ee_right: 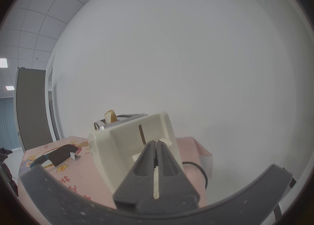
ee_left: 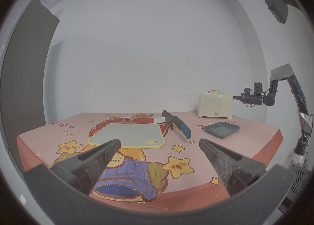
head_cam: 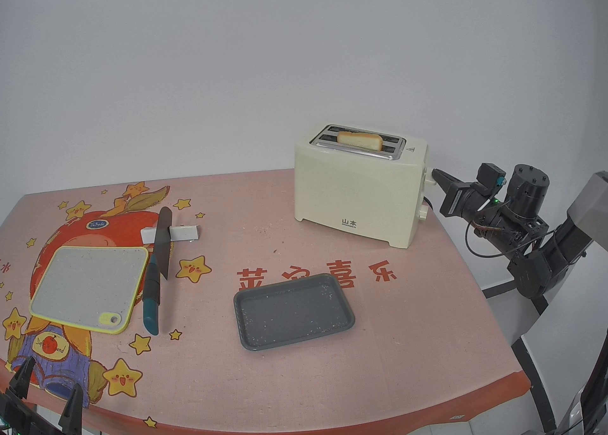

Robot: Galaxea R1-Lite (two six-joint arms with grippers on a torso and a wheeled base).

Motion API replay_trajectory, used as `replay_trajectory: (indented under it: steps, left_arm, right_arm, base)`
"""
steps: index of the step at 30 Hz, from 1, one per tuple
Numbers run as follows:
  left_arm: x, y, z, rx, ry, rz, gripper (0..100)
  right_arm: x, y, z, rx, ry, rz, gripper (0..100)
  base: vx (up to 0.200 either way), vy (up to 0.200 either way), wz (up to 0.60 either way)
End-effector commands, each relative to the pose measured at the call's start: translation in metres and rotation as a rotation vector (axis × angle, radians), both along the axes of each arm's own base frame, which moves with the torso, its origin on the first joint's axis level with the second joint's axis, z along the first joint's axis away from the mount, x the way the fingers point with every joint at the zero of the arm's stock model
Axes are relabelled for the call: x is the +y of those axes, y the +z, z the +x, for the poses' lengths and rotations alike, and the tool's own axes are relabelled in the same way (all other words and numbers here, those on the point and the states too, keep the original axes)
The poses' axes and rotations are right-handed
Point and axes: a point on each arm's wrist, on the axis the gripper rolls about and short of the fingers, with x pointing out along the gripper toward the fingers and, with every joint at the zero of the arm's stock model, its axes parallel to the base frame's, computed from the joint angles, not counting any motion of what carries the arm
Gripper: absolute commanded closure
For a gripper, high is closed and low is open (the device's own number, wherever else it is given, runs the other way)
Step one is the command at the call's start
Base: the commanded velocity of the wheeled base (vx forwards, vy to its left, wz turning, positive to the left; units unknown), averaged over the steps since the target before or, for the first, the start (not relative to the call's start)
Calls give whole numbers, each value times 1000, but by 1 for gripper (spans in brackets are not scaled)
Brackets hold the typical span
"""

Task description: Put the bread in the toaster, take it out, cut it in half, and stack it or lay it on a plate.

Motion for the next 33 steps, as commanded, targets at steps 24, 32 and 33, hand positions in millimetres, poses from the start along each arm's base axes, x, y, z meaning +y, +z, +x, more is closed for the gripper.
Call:
replay_trajectory:
  steps: [24,32,33]
  left_arm:
    - [0,-4,1,15,0,0,0]
    - [0,-5,1,16,-1,0,0]
    - [0,-5,1,16,0,0,0]
  right_arm:
    - [2,-25,1,79,4,-24,100]
    - [2,-28,2,84,4,-25,100]
    - [2,-28,2,84,4,-25,100]
  base:
    - [0,0,0]
    - [0,0,0]
    - [0,0,0]
